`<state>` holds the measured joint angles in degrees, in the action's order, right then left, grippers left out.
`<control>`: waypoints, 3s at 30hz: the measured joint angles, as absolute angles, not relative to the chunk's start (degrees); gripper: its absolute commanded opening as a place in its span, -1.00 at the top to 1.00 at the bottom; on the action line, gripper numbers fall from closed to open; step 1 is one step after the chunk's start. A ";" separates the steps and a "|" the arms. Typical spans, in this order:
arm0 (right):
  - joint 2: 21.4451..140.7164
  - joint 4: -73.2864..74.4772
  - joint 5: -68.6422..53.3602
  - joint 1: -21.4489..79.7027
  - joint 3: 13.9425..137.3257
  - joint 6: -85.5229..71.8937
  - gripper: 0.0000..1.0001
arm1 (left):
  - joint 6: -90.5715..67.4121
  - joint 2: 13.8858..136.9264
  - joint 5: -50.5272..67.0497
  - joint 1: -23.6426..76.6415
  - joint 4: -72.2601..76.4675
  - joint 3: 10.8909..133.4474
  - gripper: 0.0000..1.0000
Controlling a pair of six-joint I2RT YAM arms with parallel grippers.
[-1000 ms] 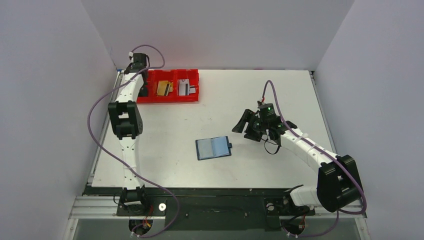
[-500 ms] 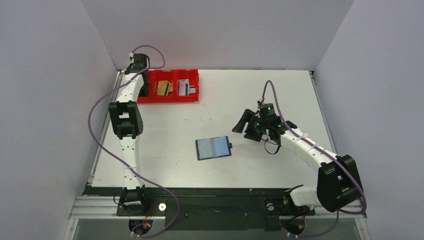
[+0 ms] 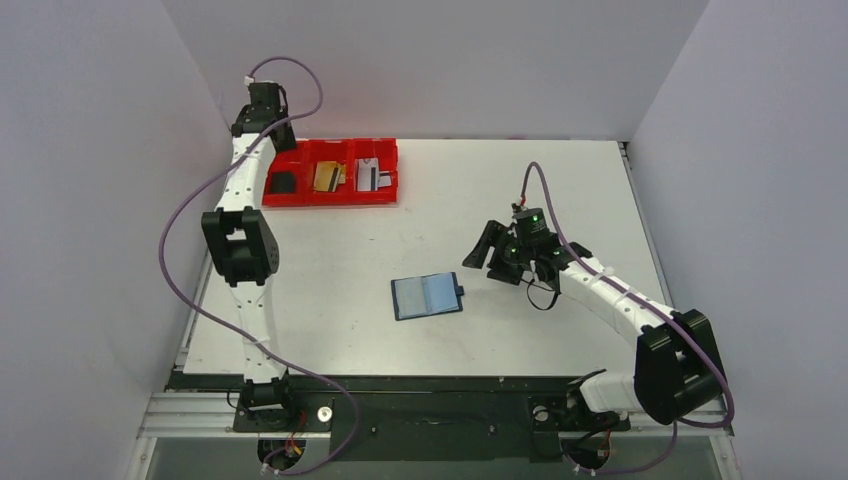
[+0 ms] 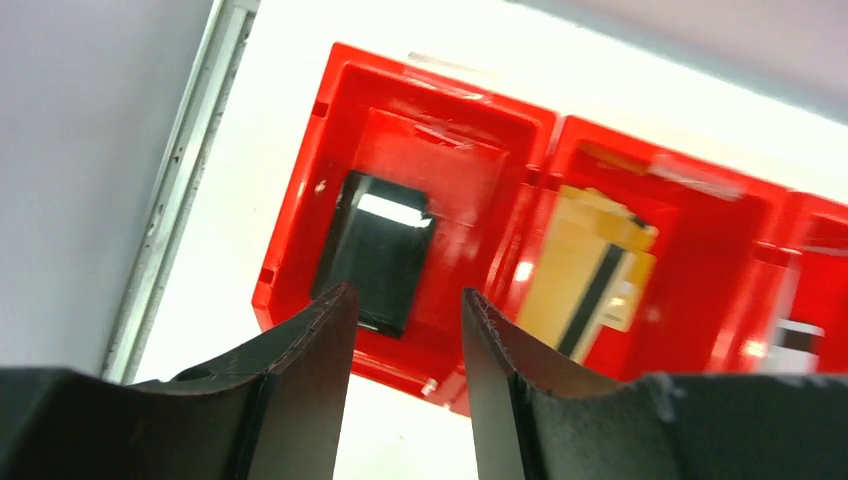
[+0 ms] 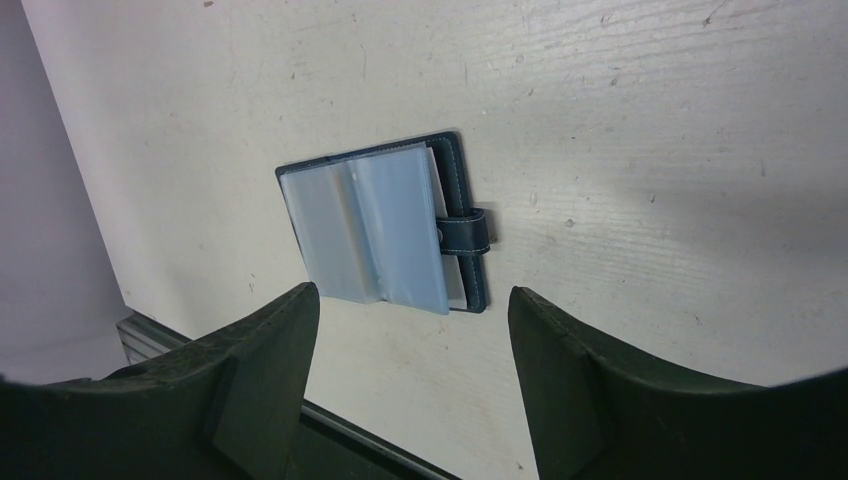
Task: Take the credit cards out of the card holder
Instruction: Place the credit card in the storage box, then remove the credit card from the card holder.
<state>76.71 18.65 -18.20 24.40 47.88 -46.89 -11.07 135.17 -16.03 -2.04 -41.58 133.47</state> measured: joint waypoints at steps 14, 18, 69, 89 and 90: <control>77.62 20.18 -9.41 34.02 51.03 -46.57 -0.28 | -19.22 109.47 -7.40 5.17 -41.54 110.59 0.19; 80.82 19.40 -8.14 36.49 52.62 -46.46 -0.27 | -20.95 102.02 -5.67 10.41 -41.43 99.94 0.19; 107.20 22.44 6.74 54.08 68.16 -44.45 0.42 | -40.47 76.36 13.78 22.65 -20.75 46.22 0.19; 106.10 10.98 -6.44 47.51 62.00 -46.33 1.00 | -41.56 80.38 15.73 23.14 -19.31 46.19 0.20; 106.00 10.15 -7.49 47.05 61.43 -46.65 1.00 | -41.58 80.60 15.90 23.29 -19.27 46.19 0.20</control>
